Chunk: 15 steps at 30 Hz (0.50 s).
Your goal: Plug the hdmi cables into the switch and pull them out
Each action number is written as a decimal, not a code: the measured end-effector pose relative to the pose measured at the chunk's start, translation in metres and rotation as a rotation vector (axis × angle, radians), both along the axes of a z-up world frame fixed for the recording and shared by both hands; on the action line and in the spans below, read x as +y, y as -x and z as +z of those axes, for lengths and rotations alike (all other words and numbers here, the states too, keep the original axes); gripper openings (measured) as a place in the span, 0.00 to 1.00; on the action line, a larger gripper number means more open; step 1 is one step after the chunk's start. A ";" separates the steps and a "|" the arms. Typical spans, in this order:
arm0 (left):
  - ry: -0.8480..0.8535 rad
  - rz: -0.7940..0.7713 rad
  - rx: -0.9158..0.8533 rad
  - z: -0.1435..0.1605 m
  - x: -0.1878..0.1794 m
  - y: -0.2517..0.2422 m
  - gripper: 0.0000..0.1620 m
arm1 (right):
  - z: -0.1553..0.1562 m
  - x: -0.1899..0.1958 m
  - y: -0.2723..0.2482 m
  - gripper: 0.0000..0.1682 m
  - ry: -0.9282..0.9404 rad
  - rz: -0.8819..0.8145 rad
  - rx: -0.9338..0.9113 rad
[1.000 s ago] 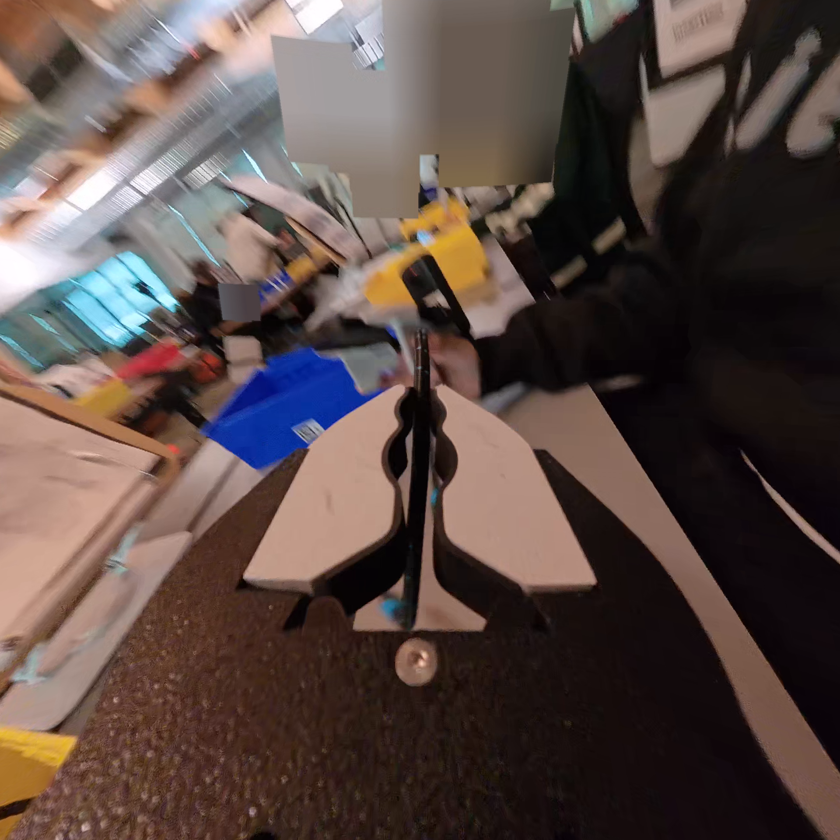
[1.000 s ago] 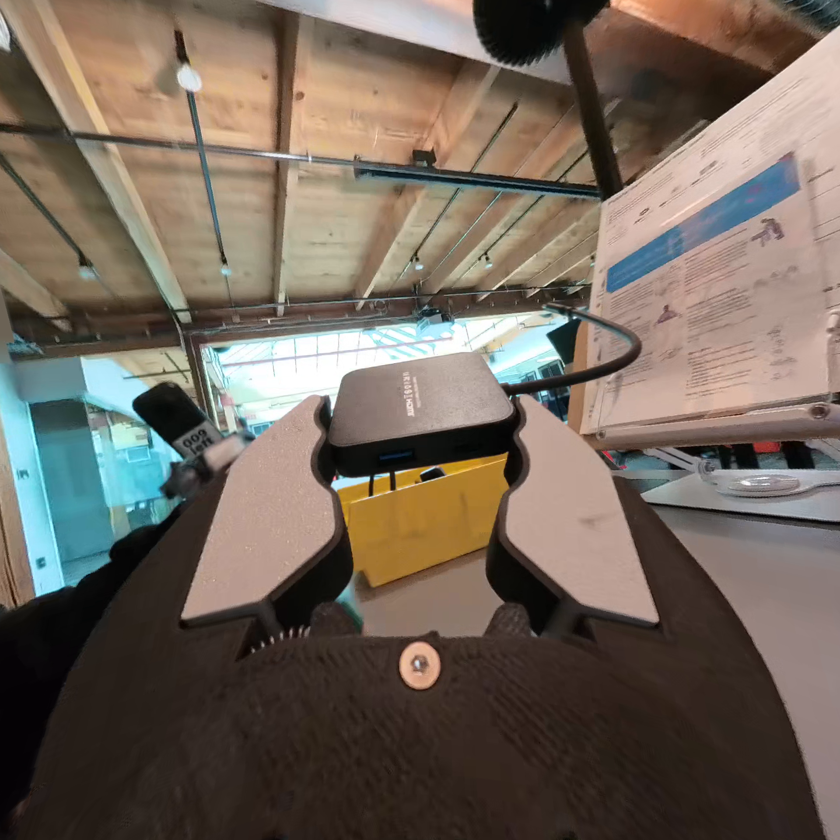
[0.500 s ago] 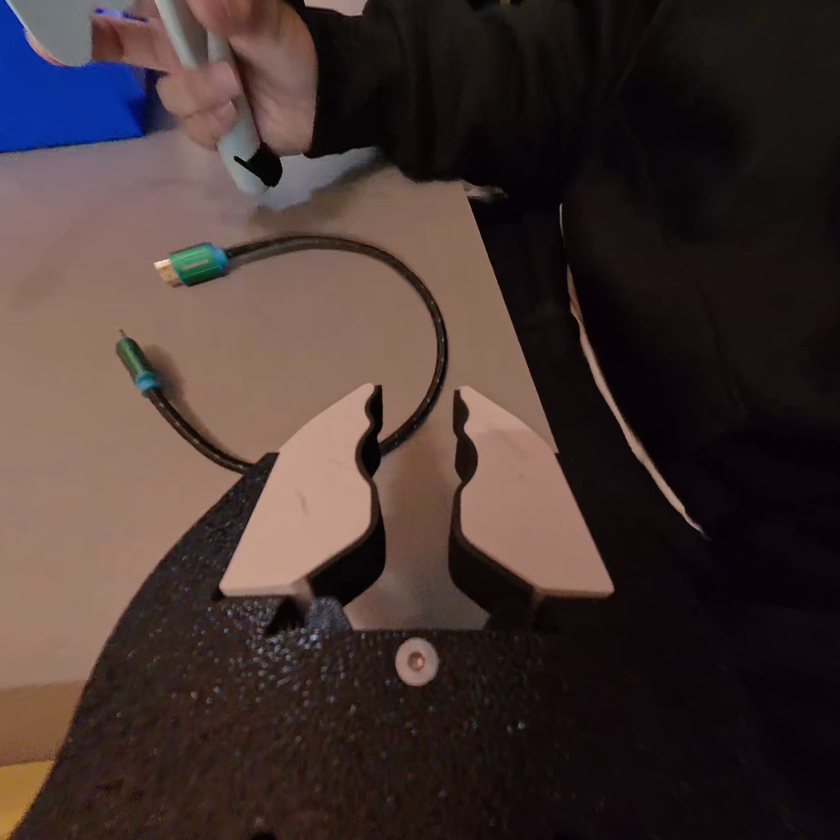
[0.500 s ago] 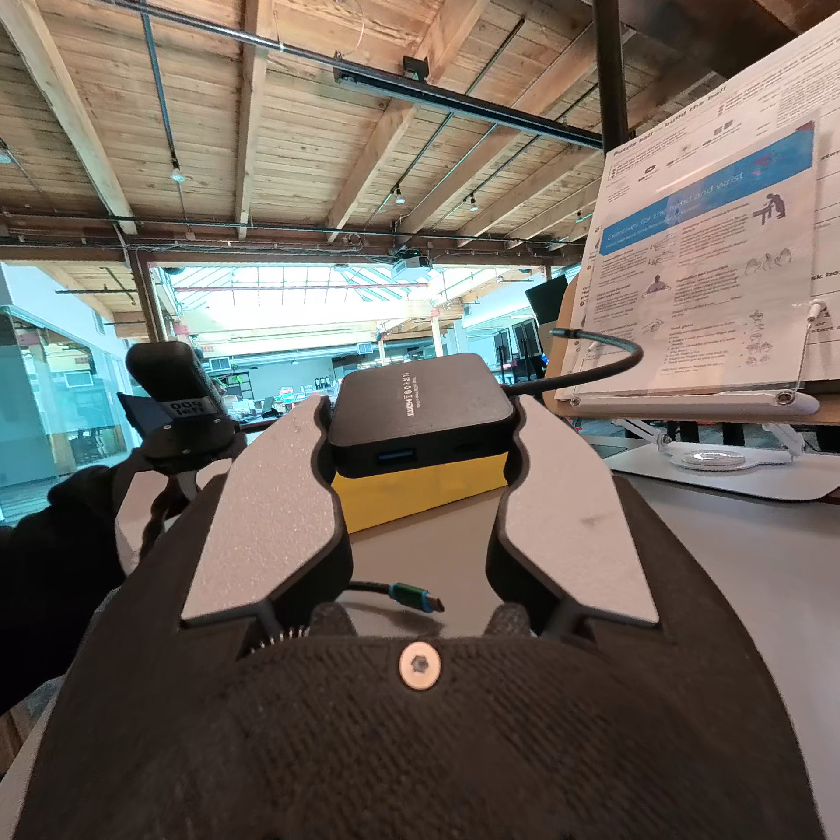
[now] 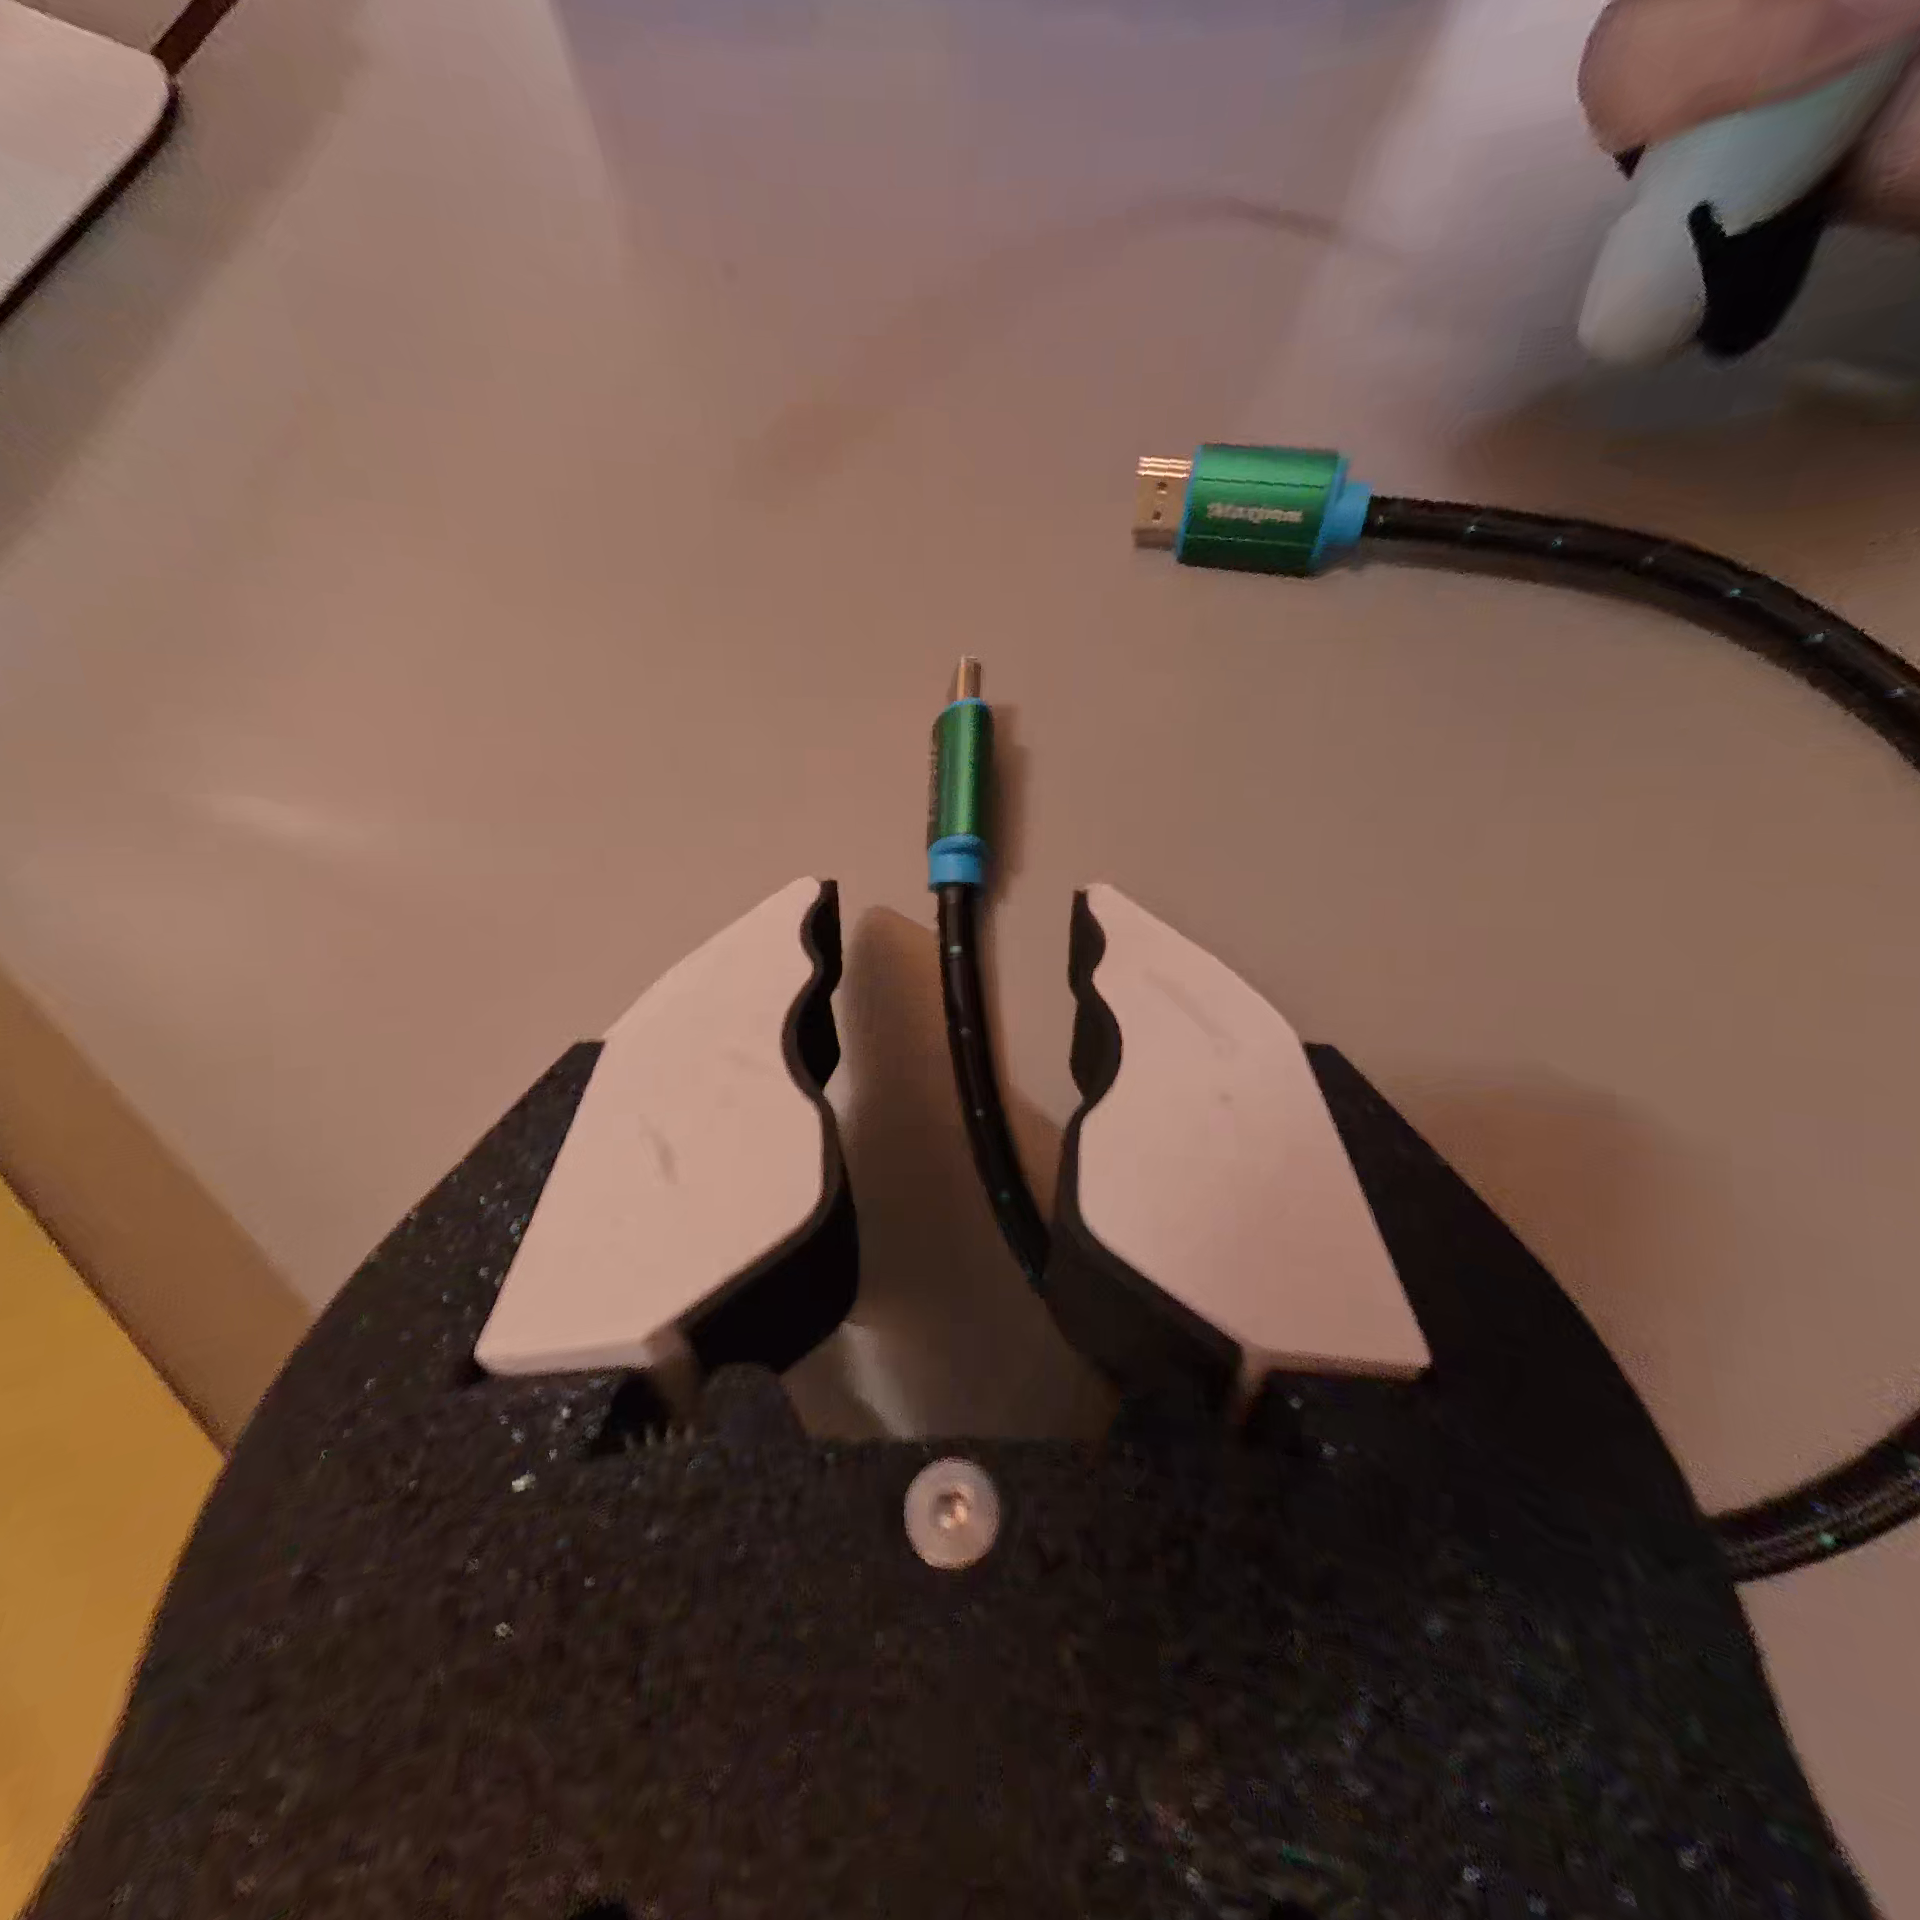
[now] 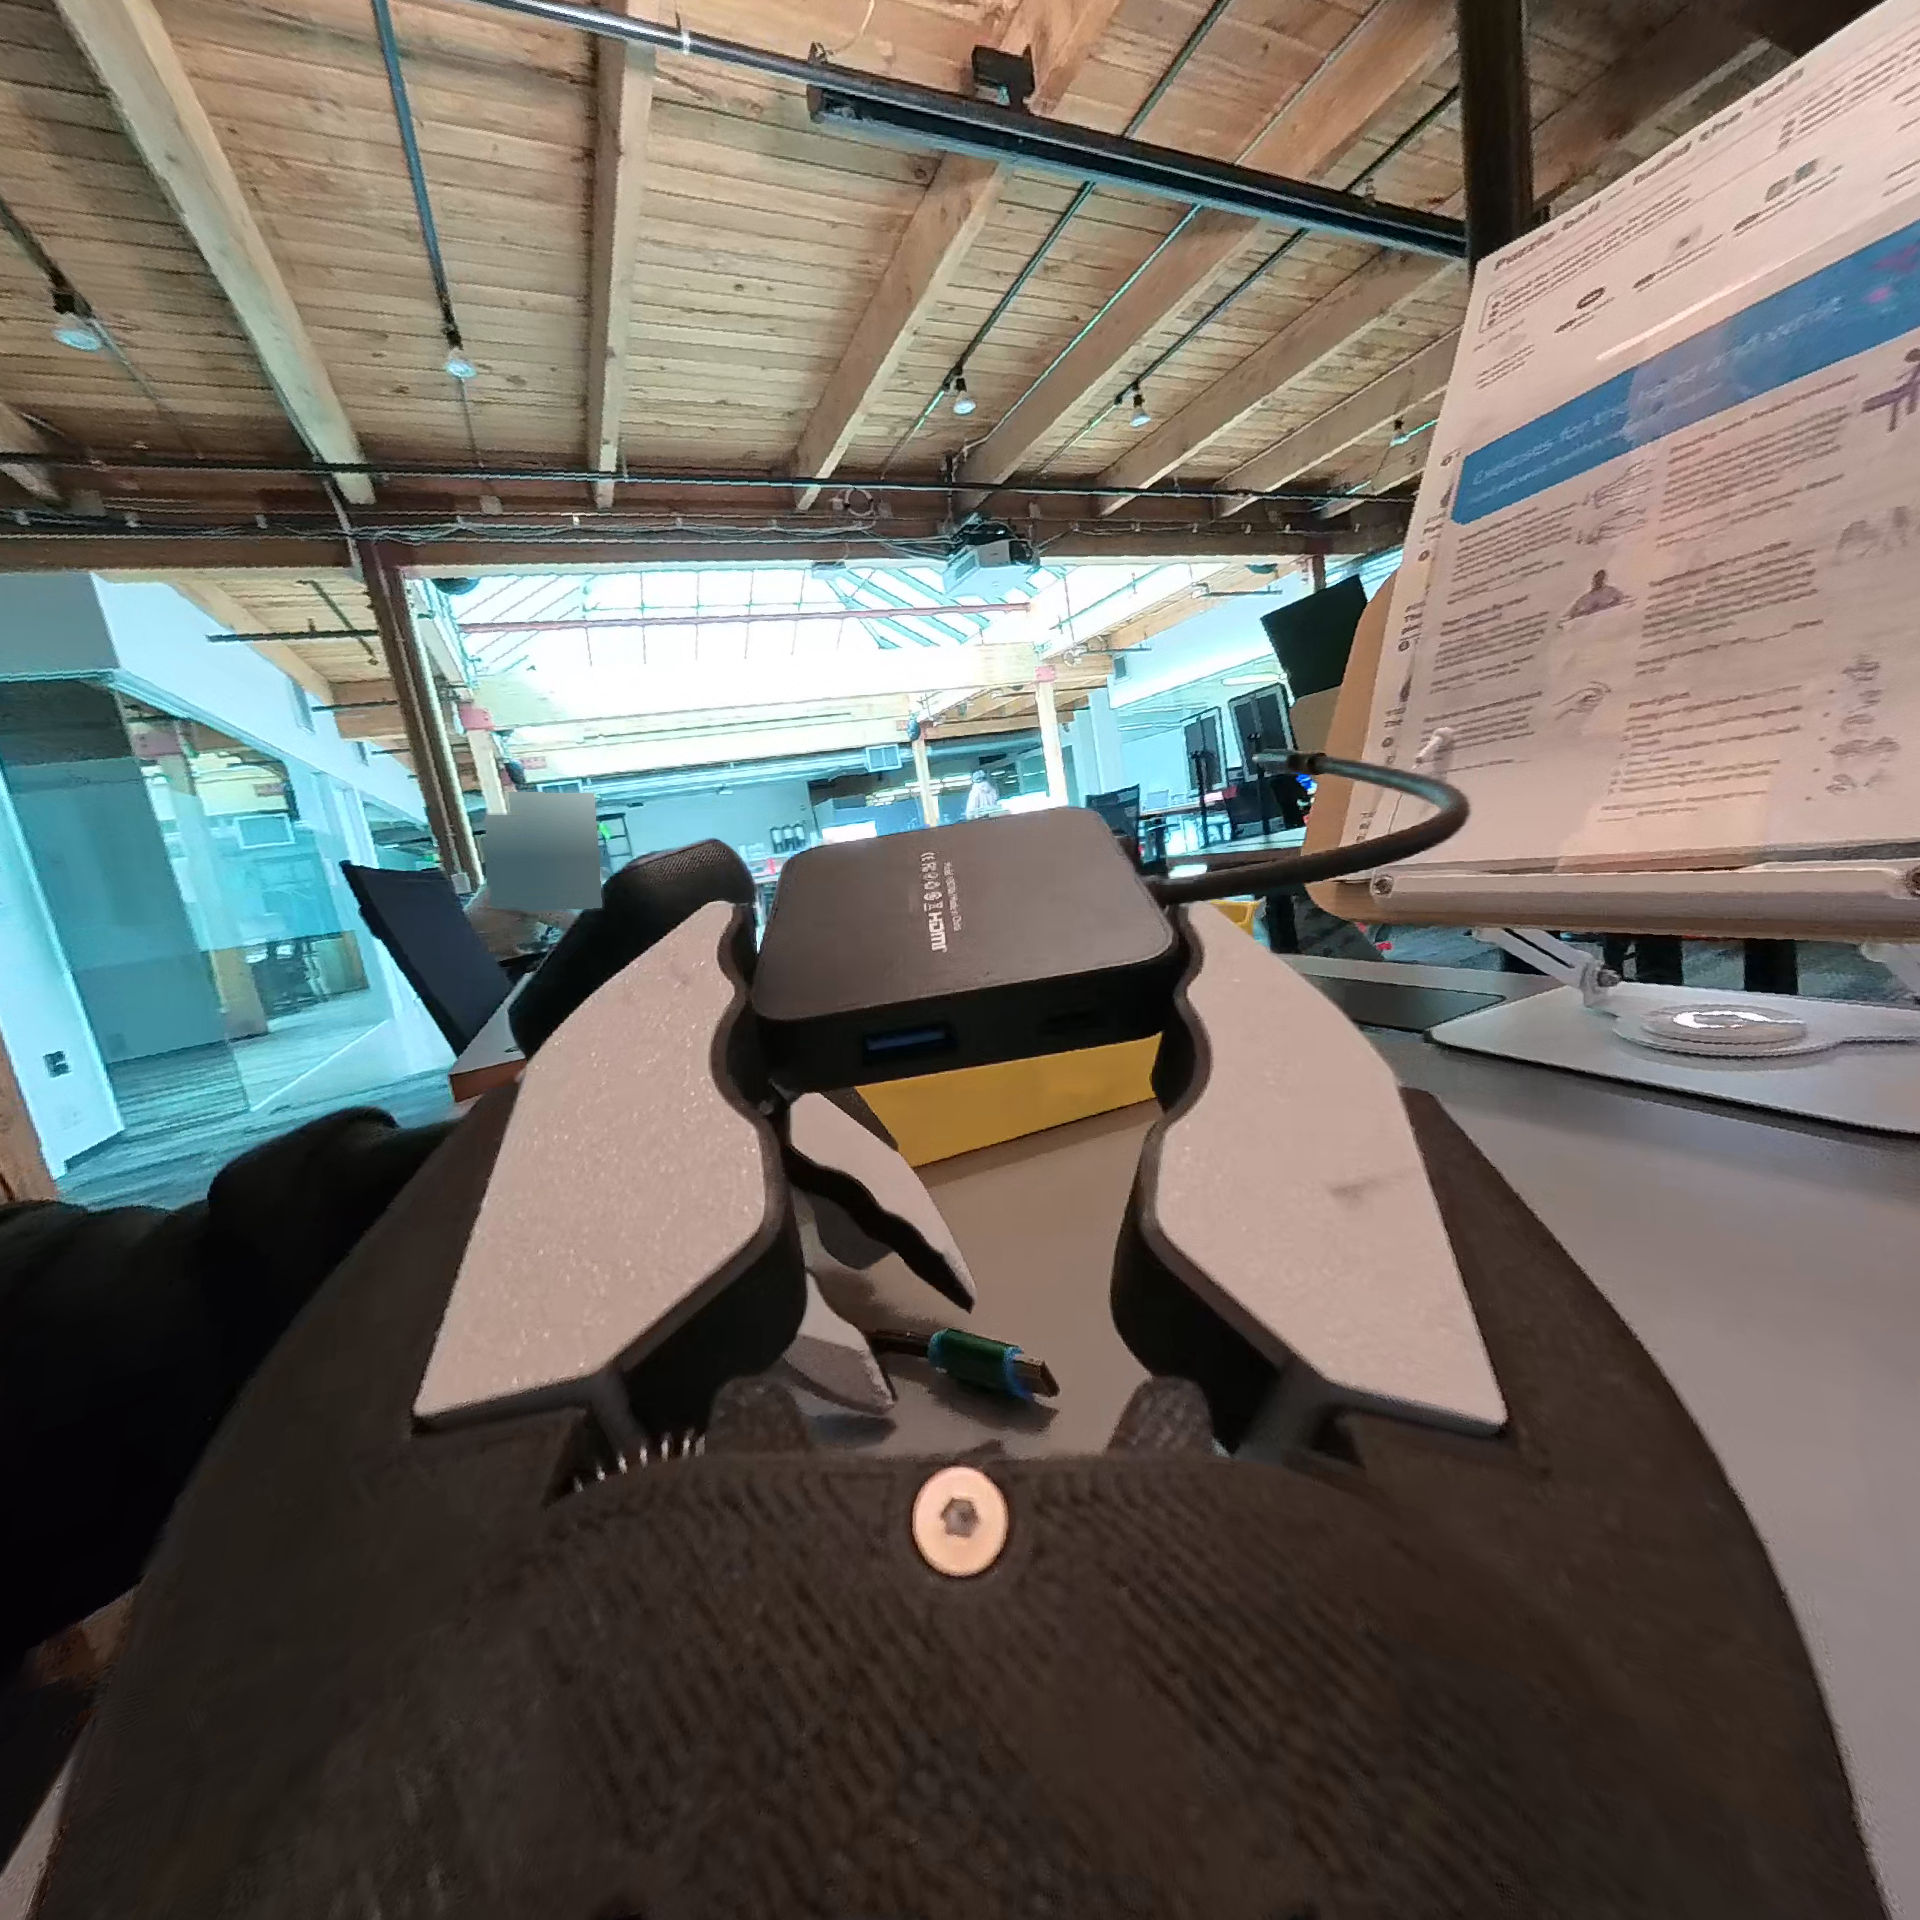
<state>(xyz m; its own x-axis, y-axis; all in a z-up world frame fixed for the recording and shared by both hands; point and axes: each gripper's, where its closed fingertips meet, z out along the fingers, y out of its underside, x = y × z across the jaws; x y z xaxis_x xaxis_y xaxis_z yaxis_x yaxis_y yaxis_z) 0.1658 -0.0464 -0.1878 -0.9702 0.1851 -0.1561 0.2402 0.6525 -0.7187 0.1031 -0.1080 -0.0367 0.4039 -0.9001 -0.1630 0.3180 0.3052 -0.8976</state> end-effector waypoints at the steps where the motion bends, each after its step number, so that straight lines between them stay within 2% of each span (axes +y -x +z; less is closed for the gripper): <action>1: 0.004 0.001 0.004 0.000 -0.002 0.002 0.24 | 0.000 0.001 0.000 0.44 -0.001 0.006 0.004; 3: -0.004 0.019 0.014 -0.001 -0.005 0.005 0.19 | 0.000 0.003 -0.001 0.44 0.001 0.015 0.003; 5: -0.009 0.024 0.017 -0.002 -0.006 0.007 0.06 | 0.001 0.004 0.001 0.44 -0.002 0.026 -0.010; 7: 0.003 -0.028 -0.052 -0.001 -0.006 0.009 0.06 | 0.000 0.003 0.001 0.44 0.001 0.017 -0.006; 10: 0.076 -0.147 -0.301 0.006 -0.006 0.008 0.06 | 0.002 0.002 0.002 0.44 -0.014 0.023 -0.018; 12: 0.198 -0.189 -0.397 0.024 -0.008 0.013 0.06 | 0.003 0.002 0.002 0.44 -0.023 0.029 -0.024; 15: 0.475 -0.212 -0.496 0.073 -0.006 0.020 0.06 | 0.004 0.007 0.004 0.44 -0.028 0.065 -0.033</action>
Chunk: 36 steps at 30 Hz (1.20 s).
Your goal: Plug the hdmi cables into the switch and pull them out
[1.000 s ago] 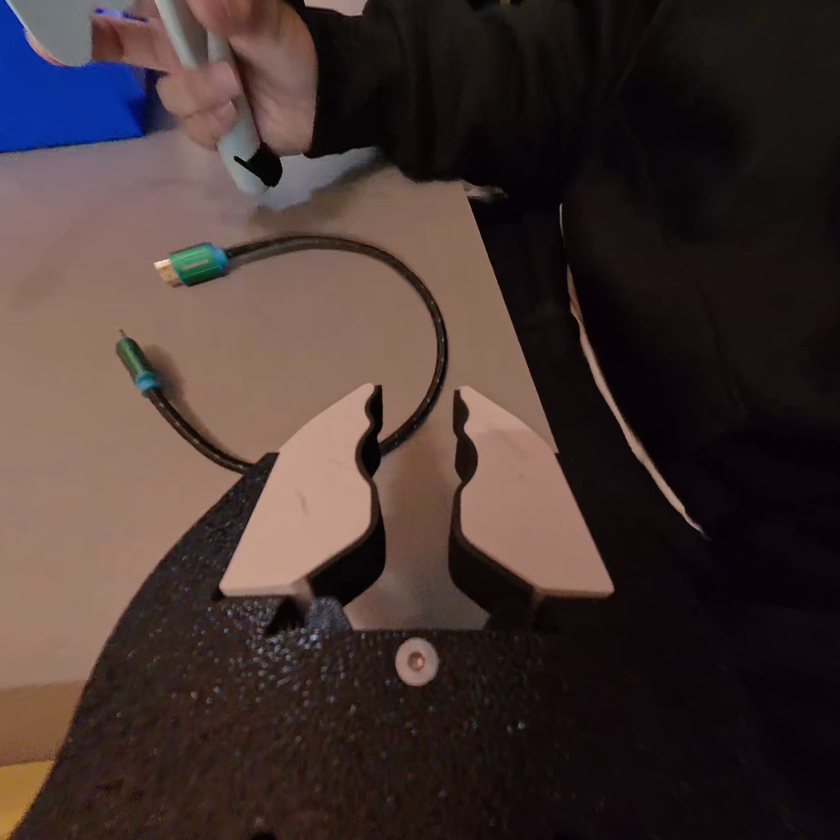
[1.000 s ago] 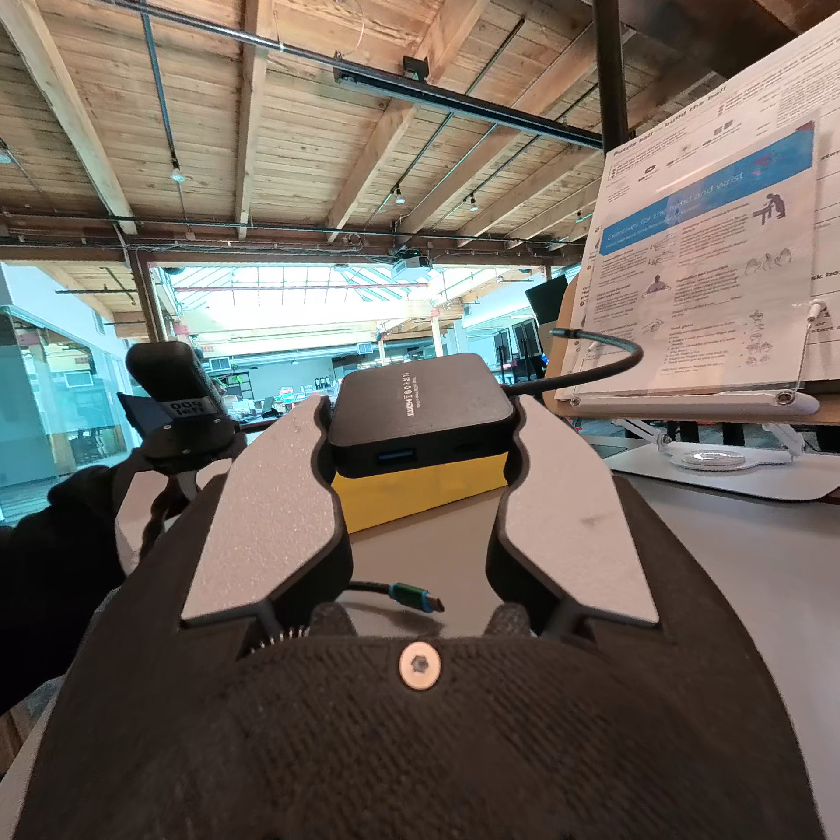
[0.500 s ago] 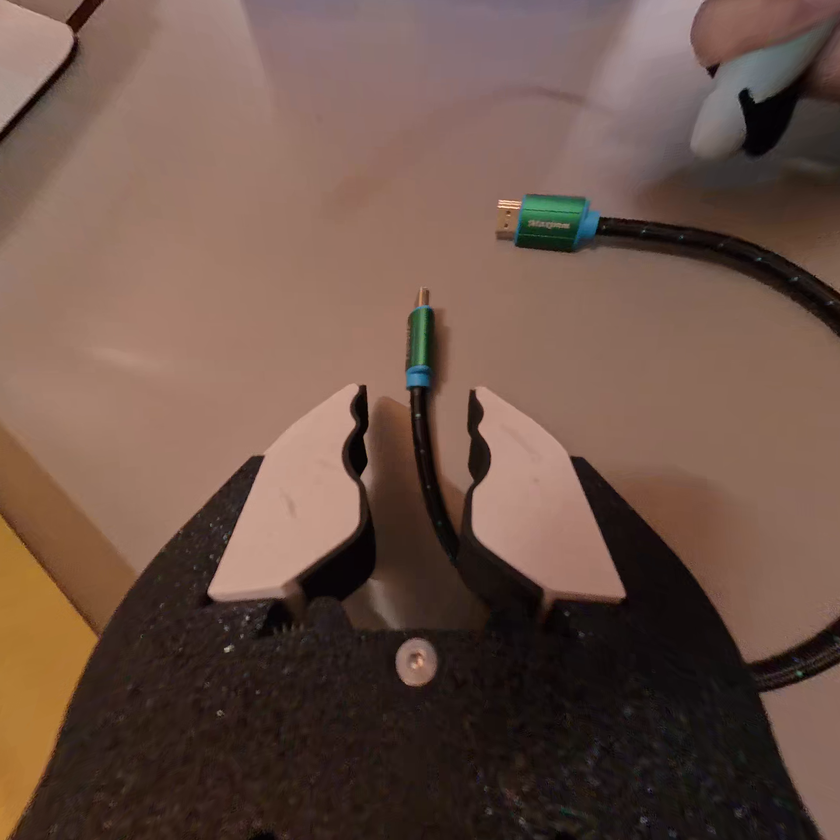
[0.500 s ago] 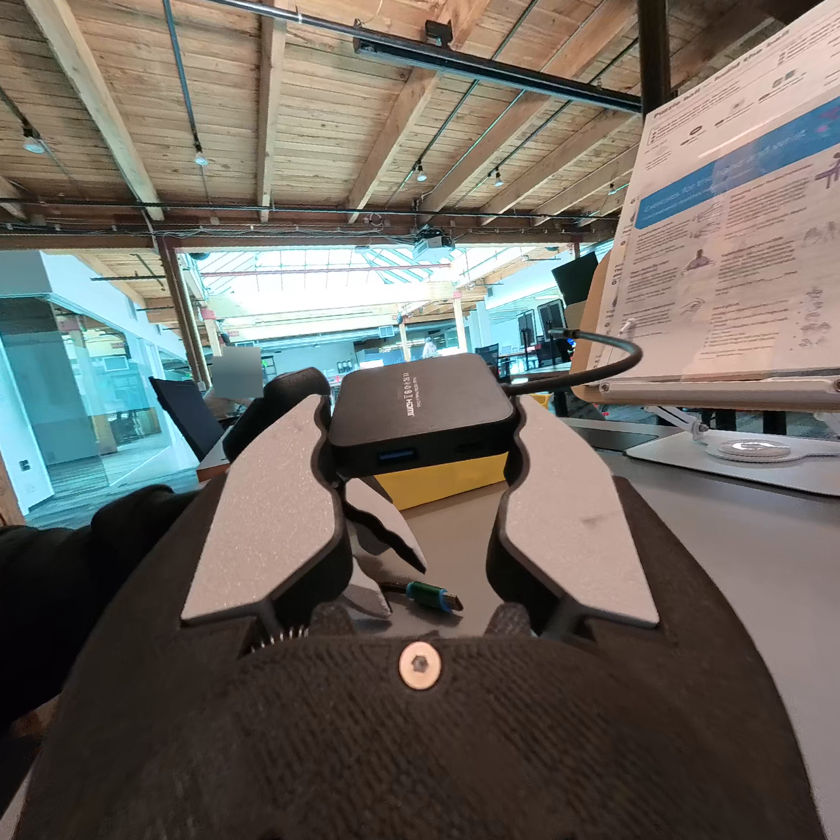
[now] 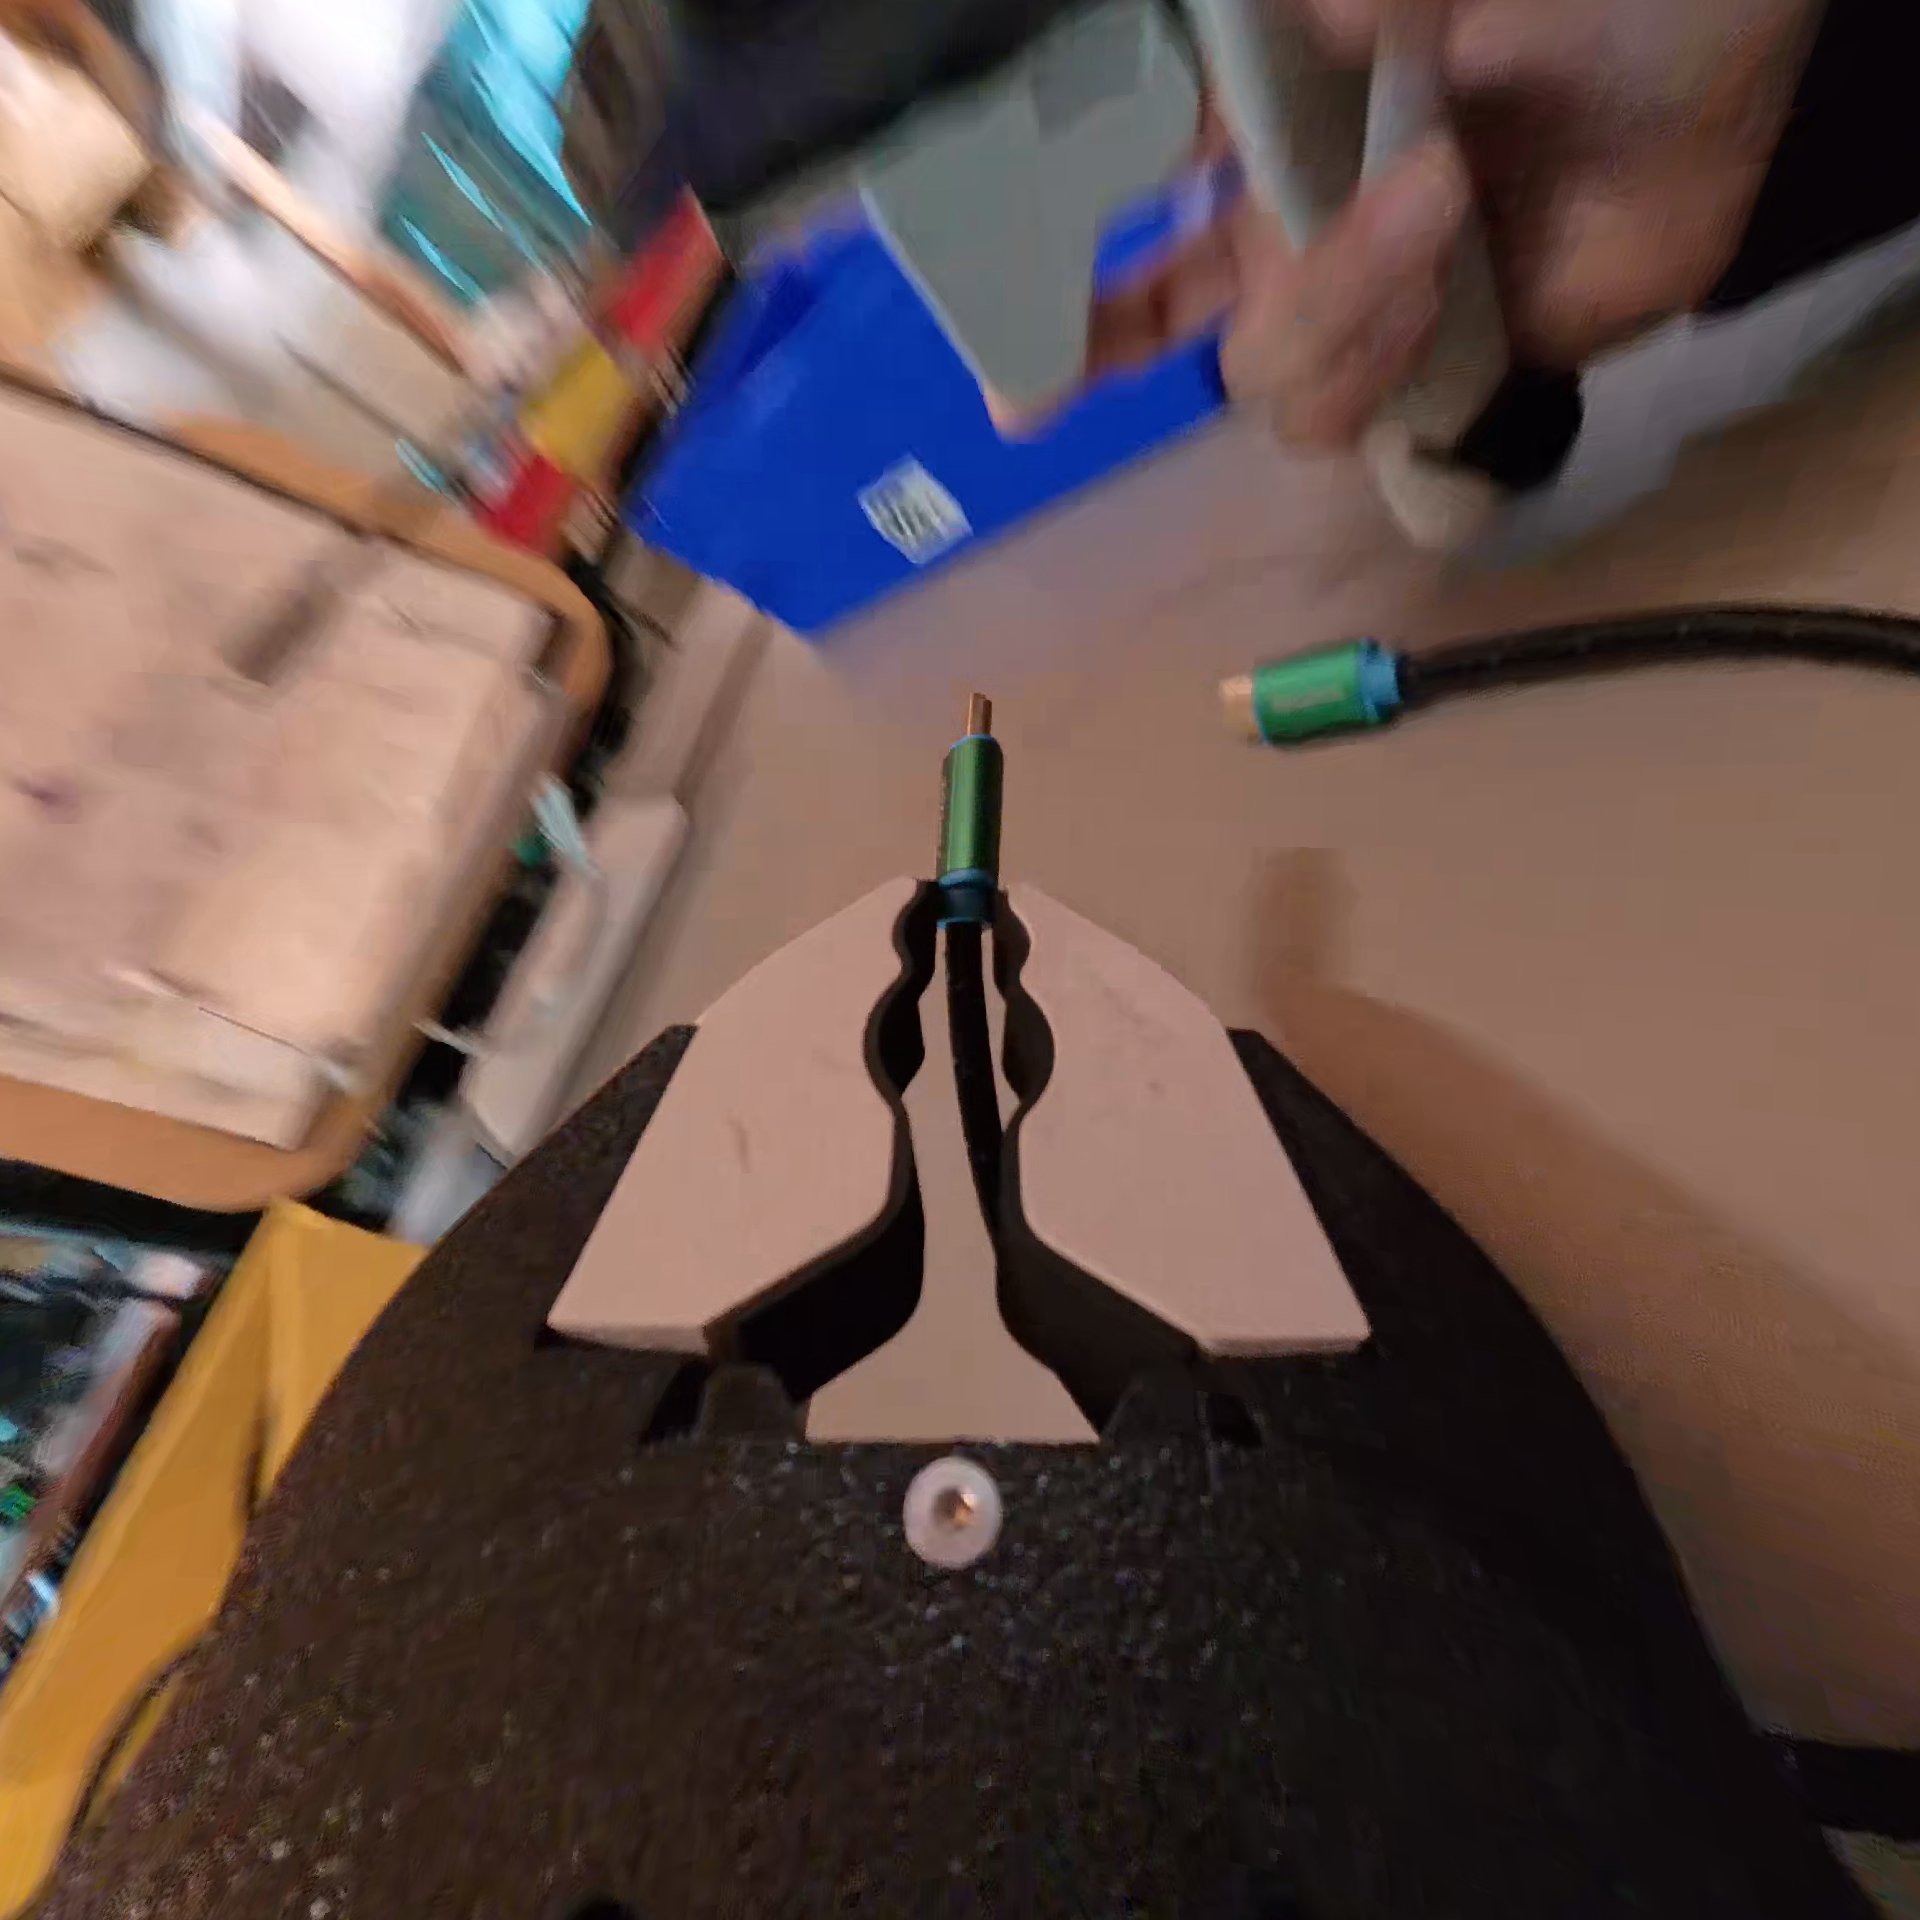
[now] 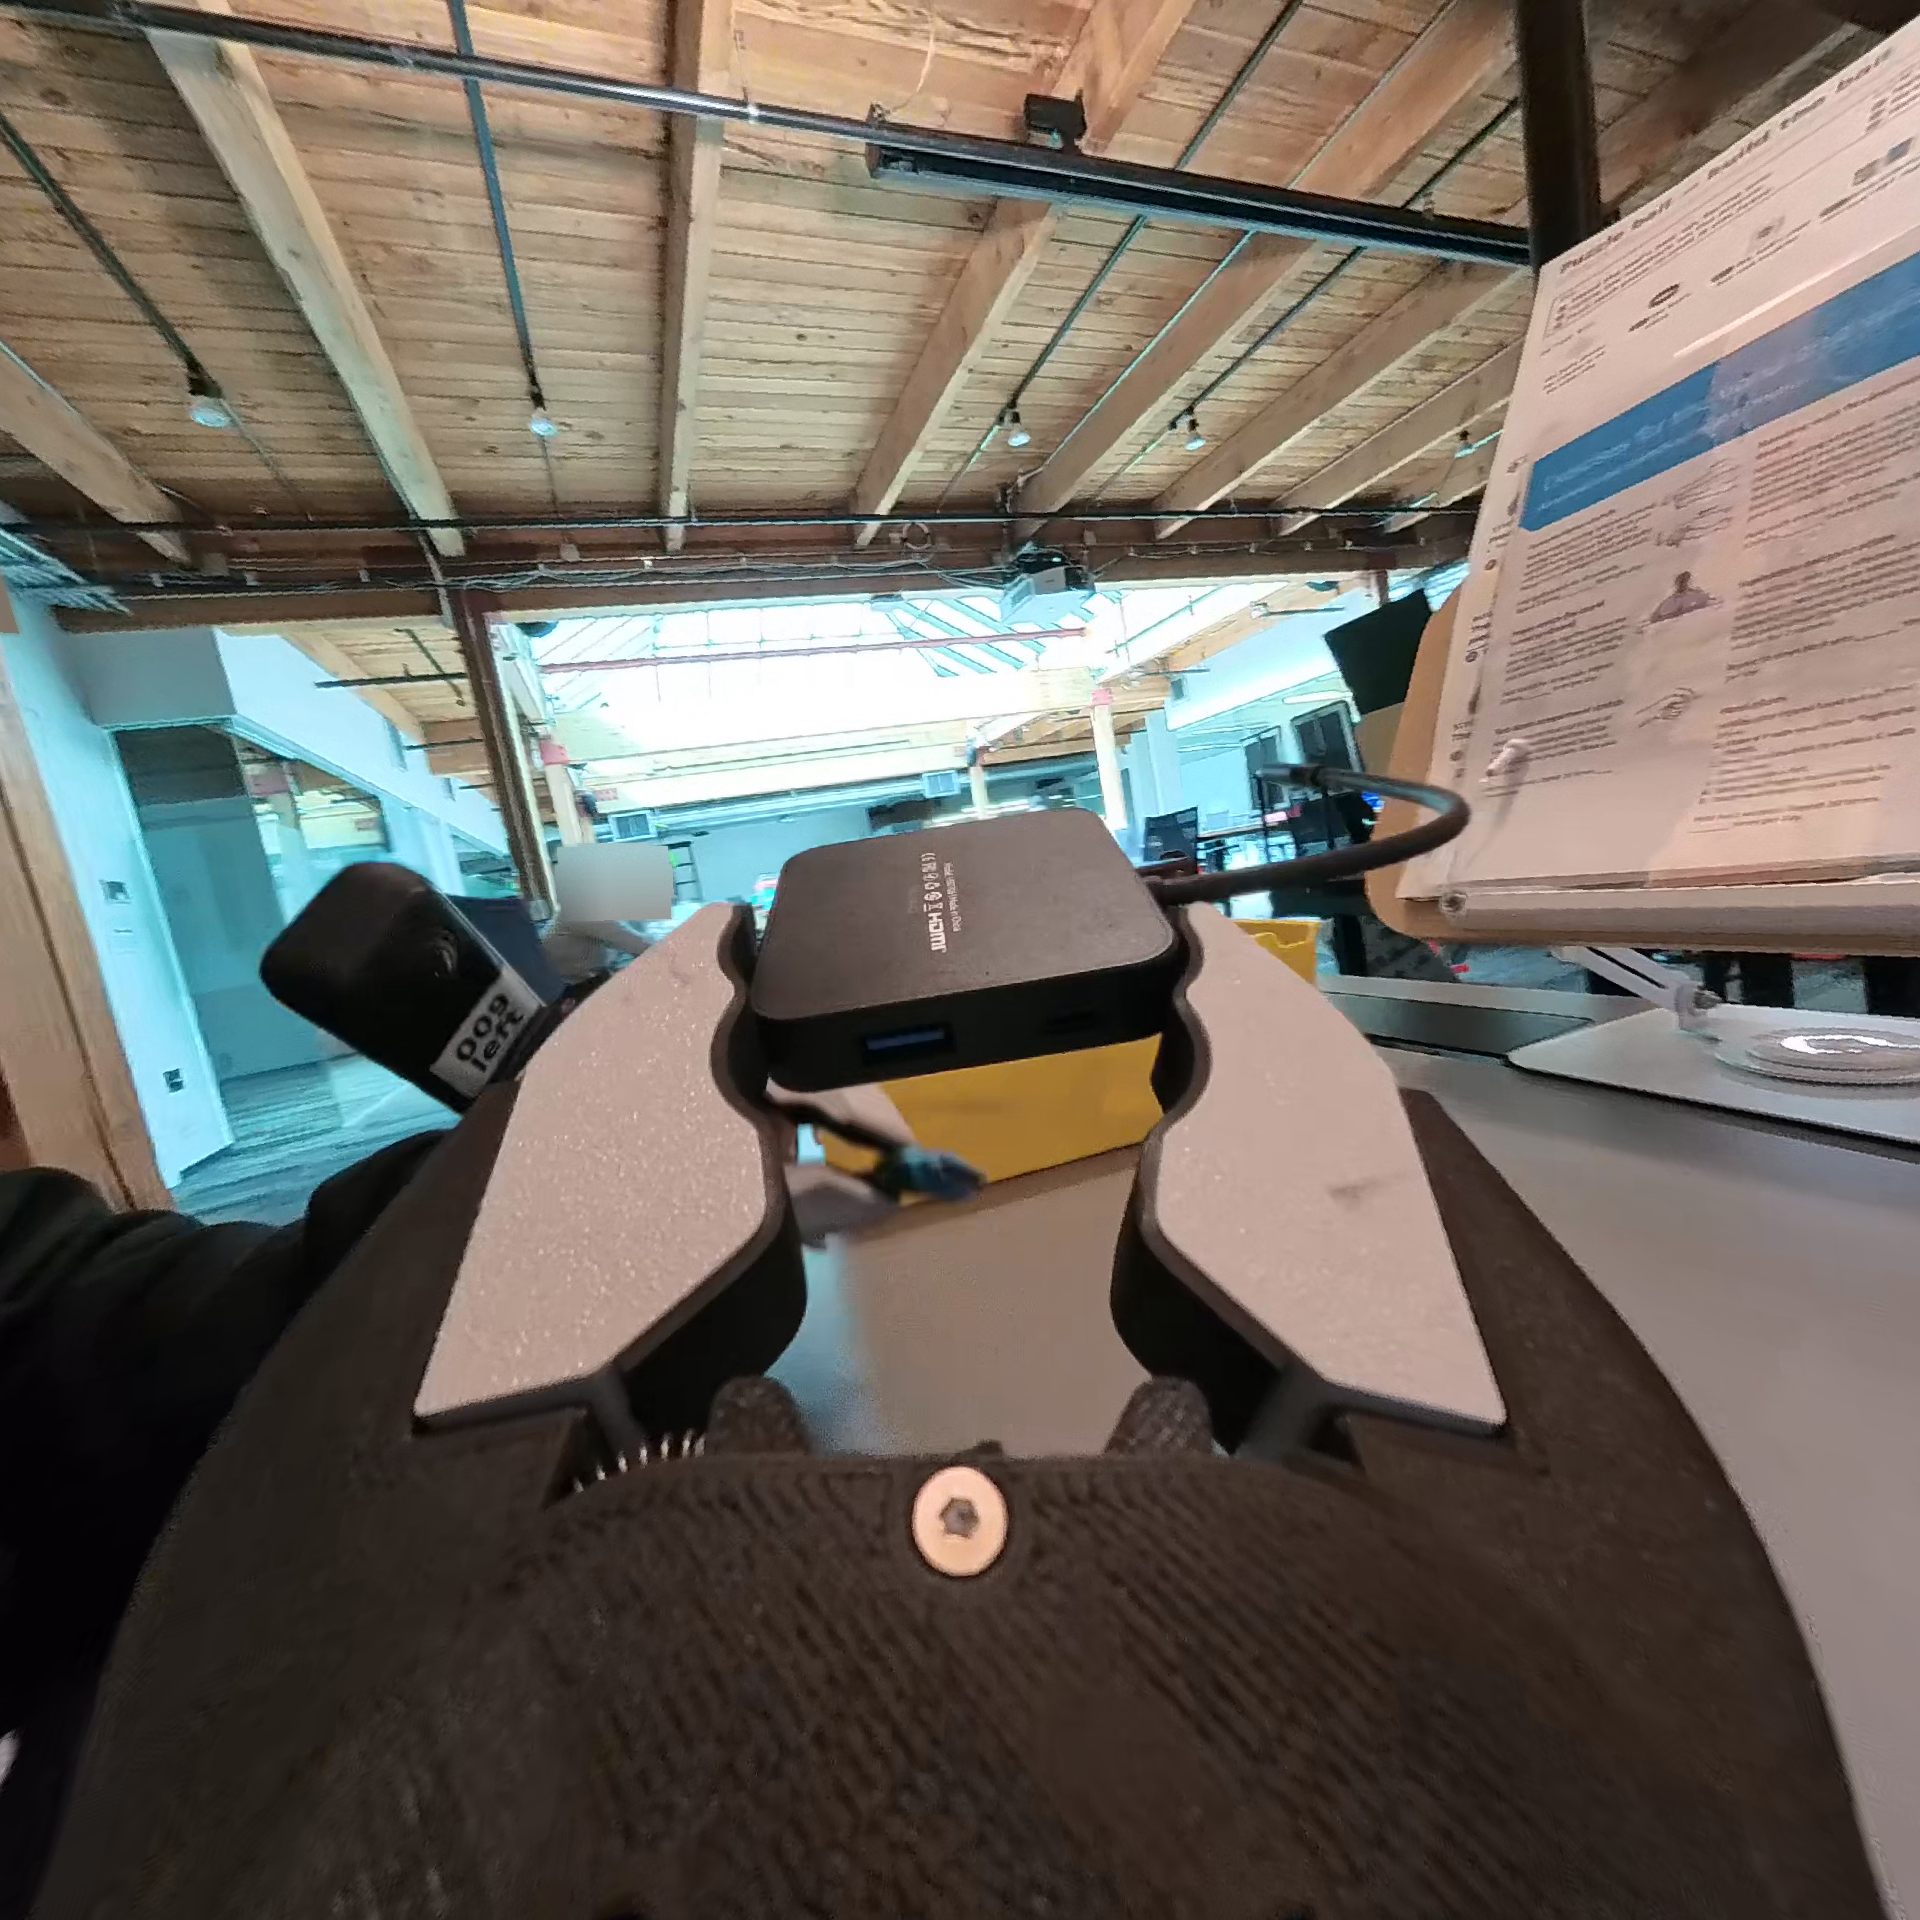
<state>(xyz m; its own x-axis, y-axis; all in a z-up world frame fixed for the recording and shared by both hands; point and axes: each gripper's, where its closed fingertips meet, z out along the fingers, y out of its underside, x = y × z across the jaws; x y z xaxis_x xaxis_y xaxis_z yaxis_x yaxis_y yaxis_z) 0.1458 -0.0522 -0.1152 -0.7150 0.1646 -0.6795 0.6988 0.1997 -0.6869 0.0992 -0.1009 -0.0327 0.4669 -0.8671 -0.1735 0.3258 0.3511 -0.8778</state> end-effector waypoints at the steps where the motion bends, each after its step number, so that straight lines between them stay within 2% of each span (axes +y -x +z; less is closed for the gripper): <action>1: 0.072 -0.019 -0.019 0.014 0.003 0.002 0.06 | 0.000 0.004 0.001 0.44 0.004 0.024 -0.004; 10: 0.286 -0.075 -0.027 0.067 0.027 0.002 0.06 | -0.003 0.028 0.002 0.44 0.043 0.177 0.032; 19: 0.132 -0.012 -0.476 0.079 0.037 0.016 0.06 | -0.003 0.044 0.008 0.44 0.061 0.288 0.023; 24: 0.112 -0.009 -0.527 0.079 0.037 0.019 0.06 | -0.005 0.041 0.005 0.44 0.068 0.247 0.025; 26: 0.079 0.052 -0.449 0.075 0.037 0.007 0.06 | -0.003 0.032 0.003 0.44 0.057 0.189 0.016; 28: 0.085 0.125 -0.278 0.077 0.036 -0.007 0.06 | -0.002 0.022 0.001 0.44 0.040 0.125 0.009; 32: 0.172 0.208 0.327 0.085 0.039 -0.036 0.06 | 0.003 0.007 0.003 0.44 -0.014 0.069 -0.017; 36: 0.246 0.261 0.753 0.076 0.050 -0.077 0.06 | 0.008 0.000 0.007 0.44 -0.059 0.065 -0.043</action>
